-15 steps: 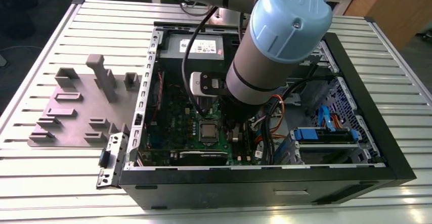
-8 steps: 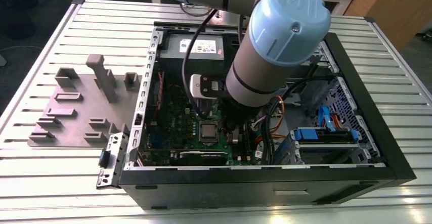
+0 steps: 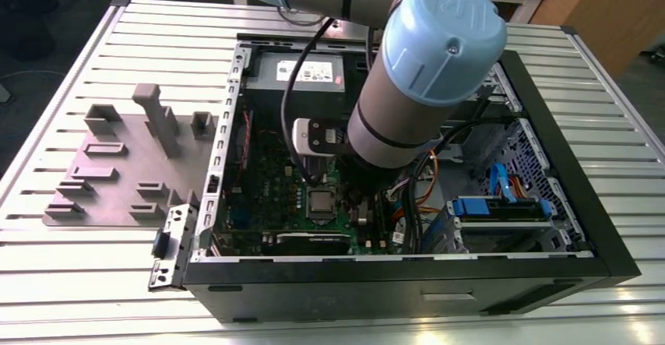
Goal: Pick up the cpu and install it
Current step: 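Install the first cpu locking lever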
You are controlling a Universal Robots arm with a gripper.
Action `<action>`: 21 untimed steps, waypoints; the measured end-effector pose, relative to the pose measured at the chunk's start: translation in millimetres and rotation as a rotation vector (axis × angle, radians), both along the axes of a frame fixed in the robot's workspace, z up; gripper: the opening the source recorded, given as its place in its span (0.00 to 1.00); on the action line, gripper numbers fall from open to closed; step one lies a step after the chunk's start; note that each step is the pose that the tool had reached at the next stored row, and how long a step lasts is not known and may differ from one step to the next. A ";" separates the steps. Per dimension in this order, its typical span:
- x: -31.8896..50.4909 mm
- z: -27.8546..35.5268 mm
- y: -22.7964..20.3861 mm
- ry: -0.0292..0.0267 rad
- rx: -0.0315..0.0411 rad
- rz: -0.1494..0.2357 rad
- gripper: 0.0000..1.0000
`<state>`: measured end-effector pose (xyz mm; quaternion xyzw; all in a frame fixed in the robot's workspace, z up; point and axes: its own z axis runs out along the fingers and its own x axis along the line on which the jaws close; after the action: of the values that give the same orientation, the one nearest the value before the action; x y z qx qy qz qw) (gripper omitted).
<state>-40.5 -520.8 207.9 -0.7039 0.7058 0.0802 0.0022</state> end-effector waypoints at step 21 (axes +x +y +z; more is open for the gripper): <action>-1.0 -4.1 7.6 -0.0007 -0.0640 0.000 0.11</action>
<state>-41.5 -513.2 203.8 -0.7036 0.7080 0.0573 -0.0201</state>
